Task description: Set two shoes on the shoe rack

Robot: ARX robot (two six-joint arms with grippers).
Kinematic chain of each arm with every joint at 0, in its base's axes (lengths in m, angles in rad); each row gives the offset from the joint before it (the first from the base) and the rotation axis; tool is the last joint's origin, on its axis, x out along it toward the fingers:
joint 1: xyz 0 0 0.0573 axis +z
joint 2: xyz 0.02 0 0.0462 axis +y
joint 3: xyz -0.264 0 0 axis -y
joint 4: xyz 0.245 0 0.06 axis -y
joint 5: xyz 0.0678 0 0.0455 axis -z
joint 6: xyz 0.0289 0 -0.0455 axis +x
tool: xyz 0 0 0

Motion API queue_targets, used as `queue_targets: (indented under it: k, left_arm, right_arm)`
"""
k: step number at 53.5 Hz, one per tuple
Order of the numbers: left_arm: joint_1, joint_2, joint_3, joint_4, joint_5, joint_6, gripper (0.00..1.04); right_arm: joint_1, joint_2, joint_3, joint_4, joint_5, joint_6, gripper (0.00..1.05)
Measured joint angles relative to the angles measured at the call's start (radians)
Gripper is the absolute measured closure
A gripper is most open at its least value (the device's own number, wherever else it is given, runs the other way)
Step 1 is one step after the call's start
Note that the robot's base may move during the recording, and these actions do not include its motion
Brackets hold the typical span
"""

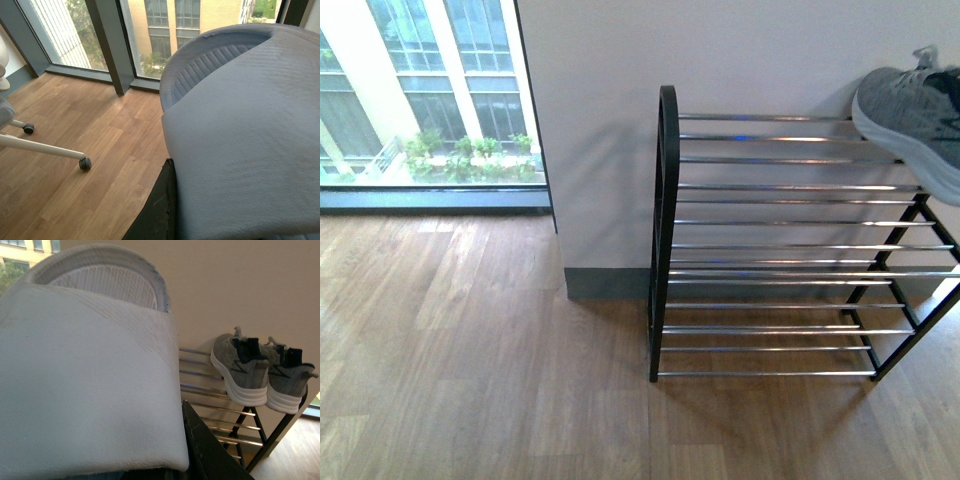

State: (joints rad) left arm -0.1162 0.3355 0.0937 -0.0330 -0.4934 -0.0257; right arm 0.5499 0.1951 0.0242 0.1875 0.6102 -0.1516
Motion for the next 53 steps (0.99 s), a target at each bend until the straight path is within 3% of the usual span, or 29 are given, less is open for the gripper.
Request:
queue_targets:
  k: [28, 39, 47, 53]
  left_arm:
    - [0.0, 0.0, 0.0, 0.0, 0.0, 0.0, 1.03]
    - [0.0, 0.0, 0.0, 0.0, 0.002, 0.0, 1.03]
    - [0.0, 0.0, 0.0, 0.0, 0.0, 0.0, 1.03]
    - [0.0, 0.0, 0.0, 0.0, 0.001, 0.0, 1.03]
  right_arm:
    - [0.032, 0.027, 0.0, 0.028, 0.009, 0.003, 1.03]
    - [0.034, 0.031, 0.001, -0.029, -0.007, 0.067, 1.03]
    - [-0.018, 0.101, 0.002, -0.012, -0.099, 0.112, 1.03]
    - [-0.11, 0.286, 0.002, 0.15, -0.199, 0.125, 1.03]
